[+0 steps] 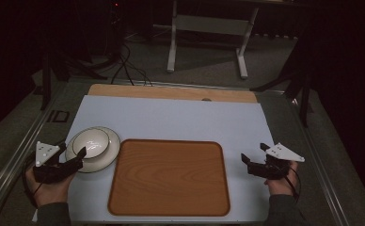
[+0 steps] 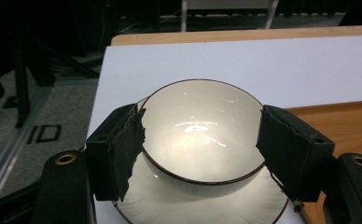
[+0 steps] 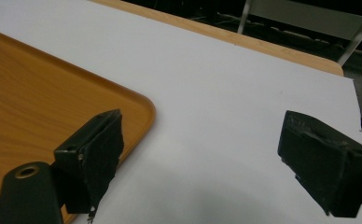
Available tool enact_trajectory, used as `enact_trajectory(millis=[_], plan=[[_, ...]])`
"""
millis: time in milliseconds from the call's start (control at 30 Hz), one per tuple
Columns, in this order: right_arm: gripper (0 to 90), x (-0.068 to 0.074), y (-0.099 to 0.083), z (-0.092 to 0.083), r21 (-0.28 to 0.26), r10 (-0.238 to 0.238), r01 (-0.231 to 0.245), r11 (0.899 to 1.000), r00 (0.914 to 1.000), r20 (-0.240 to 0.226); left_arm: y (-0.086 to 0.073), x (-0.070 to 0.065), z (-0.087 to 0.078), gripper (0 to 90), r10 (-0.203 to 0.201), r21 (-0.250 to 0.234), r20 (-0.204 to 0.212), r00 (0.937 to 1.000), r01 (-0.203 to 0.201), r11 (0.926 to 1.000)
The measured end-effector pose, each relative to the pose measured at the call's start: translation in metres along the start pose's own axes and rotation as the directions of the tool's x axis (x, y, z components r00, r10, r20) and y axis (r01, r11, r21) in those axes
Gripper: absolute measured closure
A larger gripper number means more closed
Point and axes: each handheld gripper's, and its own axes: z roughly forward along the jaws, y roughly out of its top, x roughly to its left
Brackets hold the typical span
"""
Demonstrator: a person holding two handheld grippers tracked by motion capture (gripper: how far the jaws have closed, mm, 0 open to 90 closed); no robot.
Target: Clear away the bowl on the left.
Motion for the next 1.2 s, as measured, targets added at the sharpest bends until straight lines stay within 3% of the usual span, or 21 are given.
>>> enact_trajectory(millis=[333,733,1200], plan=[[14.2,0.002,0.001,0.001,-0.007,-0.011,0.011,1.0,0.9999,-0.005,0.002,0.001,0.01,35.8,0.002,0.016,0.012,0.9999,-0.002,0.9999],[14.3,0.003,0.002,0.0,-0.015,-0.021,0.021,1.0,0.9998,0.005,0.005,0.01,0.021,39.9,-0.029,0.022,0.004,0.9996,0.029,0.9993],[14.2,0.007,0.003,-0.001,-0.032,-0.056,0.056,0.998,0.9984,0.012,0.006,0.025,0.041,41.4,-0.081,0.067,-0.064,0.9946,0.086,0.9941]])
